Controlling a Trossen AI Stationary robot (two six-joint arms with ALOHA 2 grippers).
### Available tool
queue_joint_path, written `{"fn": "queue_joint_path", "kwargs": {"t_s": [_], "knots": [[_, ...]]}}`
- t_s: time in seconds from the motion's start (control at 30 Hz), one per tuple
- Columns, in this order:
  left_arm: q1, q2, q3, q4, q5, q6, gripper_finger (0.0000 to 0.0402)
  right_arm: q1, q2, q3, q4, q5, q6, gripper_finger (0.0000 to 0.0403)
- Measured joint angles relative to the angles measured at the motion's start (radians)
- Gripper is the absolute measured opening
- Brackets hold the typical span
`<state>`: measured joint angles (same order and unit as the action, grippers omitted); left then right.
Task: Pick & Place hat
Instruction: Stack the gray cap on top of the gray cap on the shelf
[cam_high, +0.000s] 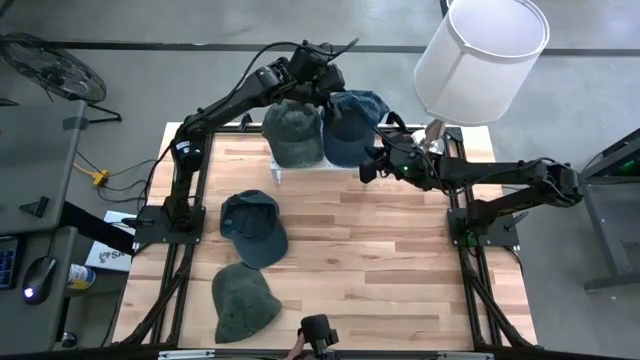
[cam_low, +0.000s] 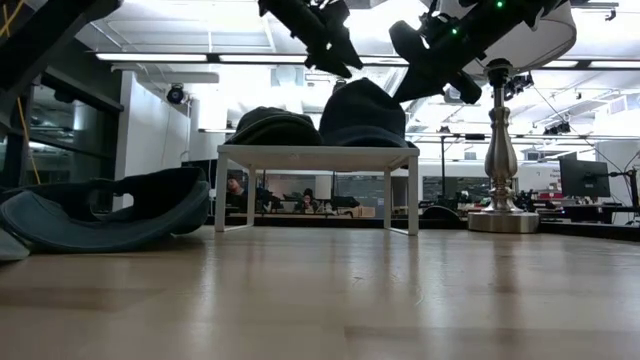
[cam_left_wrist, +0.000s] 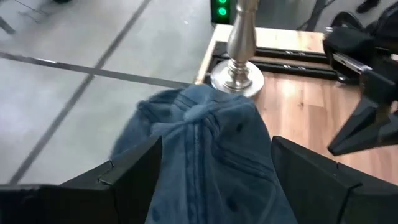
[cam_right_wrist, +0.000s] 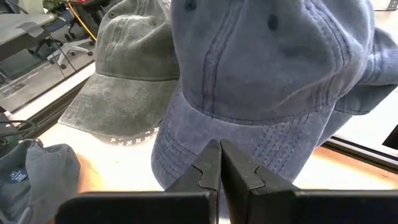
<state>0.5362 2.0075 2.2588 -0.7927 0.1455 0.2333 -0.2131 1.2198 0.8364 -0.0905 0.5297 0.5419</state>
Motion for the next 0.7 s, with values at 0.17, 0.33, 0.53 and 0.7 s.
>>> {"fn": "queue_joint_path", "kwargs": {"t_s": [0.17, 0.33, 0.53, 0.7], "knots": [[0.0, -0.037, 0.0, 0.007, -0.007, 0.026, 0.0298, 0.0, 0.0, 0.0, 0.0, -0.007, 0.003, 0.0], [-0.001, -0.075, 0.0, -0.015, -0.007, 0.025, 0.0298, 0.002, 0.0, 0.0, 0.0, -0.017, 0.003, 0.0], [-0.02, -0.137, 0.0, -0.089, -0.021, 0.025, 0.0298, 0.036, -0.015, 0.0, 0.003, -0.017, -0.004, 0.0], [-0.049, -0.19, 0.0, -0.22, -0.052, 0.021, 0.0298, 0.085, -0.069, 0.0, -0.001, -0.018, -0.037, 0.0]]}}
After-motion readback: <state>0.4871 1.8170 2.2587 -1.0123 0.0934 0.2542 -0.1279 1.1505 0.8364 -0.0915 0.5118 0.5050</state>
